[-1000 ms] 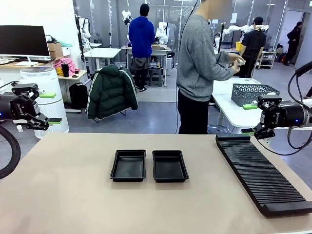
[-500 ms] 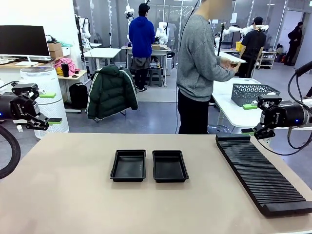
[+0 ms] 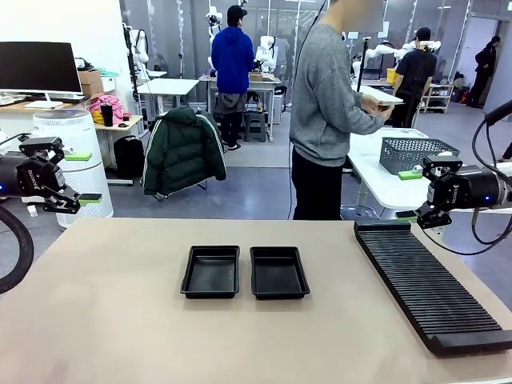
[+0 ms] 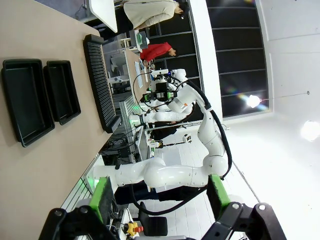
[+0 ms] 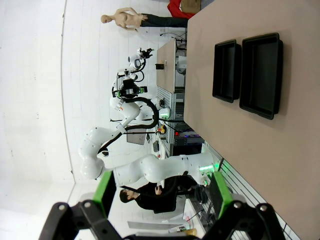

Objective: Inspect and transfer BCBs to ESD trays.
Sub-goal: Pick up the Blank PCB from the PCB Rack and place it in the left ESD tray.

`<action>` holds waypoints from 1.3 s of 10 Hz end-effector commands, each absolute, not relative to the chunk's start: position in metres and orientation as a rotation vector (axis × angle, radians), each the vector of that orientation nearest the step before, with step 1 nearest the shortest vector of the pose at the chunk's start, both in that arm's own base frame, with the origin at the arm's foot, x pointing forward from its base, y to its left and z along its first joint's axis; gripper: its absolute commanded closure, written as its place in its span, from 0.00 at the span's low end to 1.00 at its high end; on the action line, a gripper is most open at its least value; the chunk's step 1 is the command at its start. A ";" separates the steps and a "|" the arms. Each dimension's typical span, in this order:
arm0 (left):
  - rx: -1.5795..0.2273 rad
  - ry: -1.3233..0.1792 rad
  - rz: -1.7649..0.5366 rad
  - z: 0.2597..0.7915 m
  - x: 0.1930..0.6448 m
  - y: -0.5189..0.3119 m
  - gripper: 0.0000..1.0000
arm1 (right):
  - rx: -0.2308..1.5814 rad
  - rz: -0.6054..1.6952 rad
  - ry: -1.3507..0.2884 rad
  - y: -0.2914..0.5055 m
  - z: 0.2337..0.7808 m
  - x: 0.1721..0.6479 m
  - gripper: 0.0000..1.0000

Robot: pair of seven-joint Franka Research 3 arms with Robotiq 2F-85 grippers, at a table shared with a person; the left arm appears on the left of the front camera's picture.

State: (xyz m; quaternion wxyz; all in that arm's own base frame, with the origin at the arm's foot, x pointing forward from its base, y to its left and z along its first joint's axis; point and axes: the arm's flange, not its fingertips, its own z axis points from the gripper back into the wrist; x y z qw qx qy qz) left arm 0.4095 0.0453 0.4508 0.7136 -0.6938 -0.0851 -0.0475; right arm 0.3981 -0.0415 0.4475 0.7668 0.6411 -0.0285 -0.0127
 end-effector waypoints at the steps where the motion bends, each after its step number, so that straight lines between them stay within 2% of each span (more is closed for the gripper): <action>1: -1.538 -0.189 -0.104 0.451 0.409 0.046 0.00 | 1.392 -0.024 -0.064 -0.041 0.449 0.397 0.00; 13: -1.538 -0.189 -0.104 0.451 0.409 0.046 0.00 | 1.392 -0.024 -0.064 -0.041 0.449 0.397 0.00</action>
